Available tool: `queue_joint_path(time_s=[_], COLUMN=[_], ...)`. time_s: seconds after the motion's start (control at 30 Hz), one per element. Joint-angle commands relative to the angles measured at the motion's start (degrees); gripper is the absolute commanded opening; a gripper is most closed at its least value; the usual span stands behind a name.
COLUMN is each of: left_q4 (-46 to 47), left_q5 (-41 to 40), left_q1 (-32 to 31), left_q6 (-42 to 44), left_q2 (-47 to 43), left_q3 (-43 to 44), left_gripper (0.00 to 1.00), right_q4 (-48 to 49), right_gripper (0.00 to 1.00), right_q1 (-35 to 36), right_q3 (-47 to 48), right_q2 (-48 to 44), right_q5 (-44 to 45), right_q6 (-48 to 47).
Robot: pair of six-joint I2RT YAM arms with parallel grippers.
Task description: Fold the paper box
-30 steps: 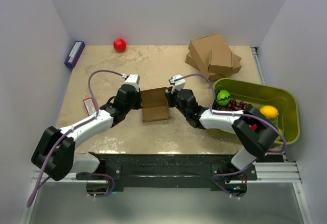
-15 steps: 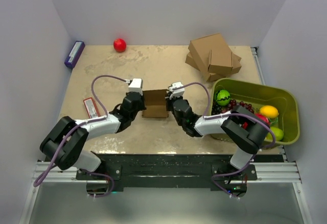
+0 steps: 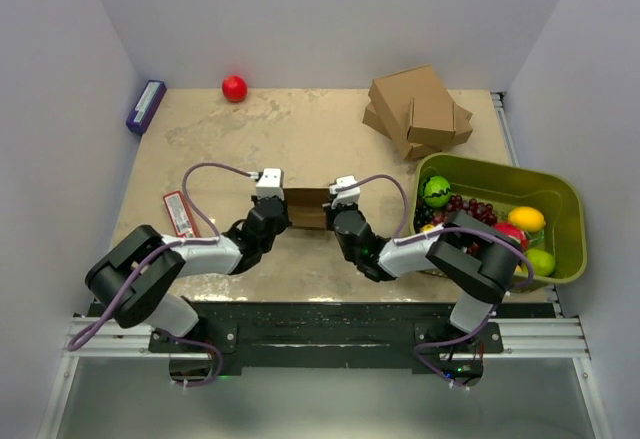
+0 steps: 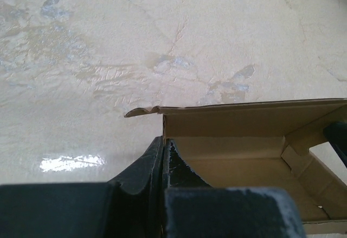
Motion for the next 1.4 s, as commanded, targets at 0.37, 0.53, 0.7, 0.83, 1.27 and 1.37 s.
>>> queue_joint_path(time_s=[0.37, 0.53, 0.7, 0.83, 1.27, 1.37], left_q4=[5.39, 5.74, 4.96, 2.77, -4.27, -6.2], left_q5=[-10.89, -13.44, -15.28, -16.07, -13.88, -10.55], left_q1=[-8.51, -11.14, -13.52, -15.72, -18.89, -19.15], left_q6=[-1.17, -0.29, 0.06, -0.46, -1.87, -1.7], left_q2=[-5.67, -6.11, -6.28, -8.3, -22.61, -27.35], left_q3=[-9.88, -11.29, -11.12, -11.03, -15.15, -16.91], left_gripper=[0.0, 0.0, 0.0, 0.09, 0.53, 0.62], right_q4=[-14.25, -22.16, -31.98, -37.19, -41.94, -42.73], right_gripper=[0.46, 0.74, 0.79, 0.79, 0.8, 0.8], right_q1=[3.03, 2.95, 2.95, 3.03, 3.03, 3.03], right_q3=[-1.25, -2.04, -0.55, 2.35, 4.81, 5.61], right_q2=[-13.71, -20.66, -26.29, -26.56, -27.79, -27.7], right_q5=[-1.27, -4.52, -6.28, -7.42, -8.39, -8.57], right_q6=[10.94, 14.19, 18.67, 21.93, 25.09, 25.36])
